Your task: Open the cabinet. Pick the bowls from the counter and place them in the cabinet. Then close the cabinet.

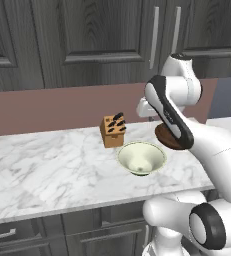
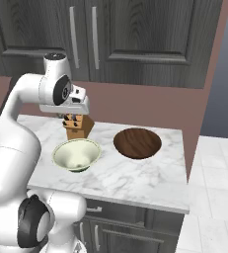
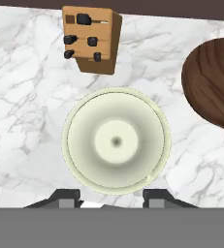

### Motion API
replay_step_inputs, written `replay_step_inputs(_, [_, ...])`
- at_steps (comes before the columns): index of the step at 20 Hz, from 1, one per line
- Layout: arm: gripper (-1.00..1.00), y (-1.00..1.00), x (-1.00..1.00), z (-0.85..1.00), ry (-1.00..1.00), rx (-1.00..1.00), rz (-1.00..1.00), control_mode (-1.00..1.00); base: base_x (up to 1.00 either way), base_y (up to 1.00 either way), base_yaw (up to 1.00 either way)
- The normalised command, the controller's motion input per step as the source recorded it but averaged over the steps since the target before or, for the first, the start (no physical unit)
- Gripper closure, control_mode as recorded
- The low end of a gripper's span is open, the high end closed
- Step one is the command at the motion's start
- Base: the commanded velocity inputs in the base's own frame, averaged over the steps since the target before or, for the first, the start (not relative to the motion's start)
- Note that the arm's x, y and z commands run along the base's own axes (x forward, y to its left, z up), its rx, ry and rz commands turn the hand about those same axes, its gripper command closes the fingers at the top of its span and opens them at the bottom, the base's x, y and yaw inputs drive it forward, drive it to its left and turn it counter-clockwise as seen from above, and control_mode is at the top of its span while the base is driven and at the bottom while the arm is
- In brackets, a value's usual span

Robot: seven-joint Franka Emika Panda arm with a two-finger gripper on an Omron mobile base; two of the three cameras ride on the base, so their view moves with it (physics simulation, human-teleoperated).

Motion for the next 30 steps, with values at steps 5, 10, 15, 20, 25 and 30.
replay_step_inputs(5, [-1.0,-0.06,-0.18,0.0,-0.02,0.0,0.0,-1.0,0.0,0.0,0.0])
replay_step_inputs(10, [-1.0,-0.23,-0.35,0.06,-0.16,0.0,0.0,-1.0,0.0,0.0,0.0])
replay_step_inputs(15, [-1.0,-0.41,-0.4,0.14,-0.24,0.0,0.0,-1.0,0.0,0.0,0.0])
replay_step_inputs(20, [-1.0,-0.42,-0.32,0.25,-0.32,0.0,0.0,-1.0,0.0,0.0,0.0])
replay_step_inputs(25, [-1.0,-0.11,-0.17,0.42,-0.37,0.0,0.0,-1.0,0.0,0.0,0.0])
replay_step_inputs(30, [-1.0,-0.01,-0.03,0.53,-0.33,0.0,0.0,-1.0,0.0,0.0,0.0])
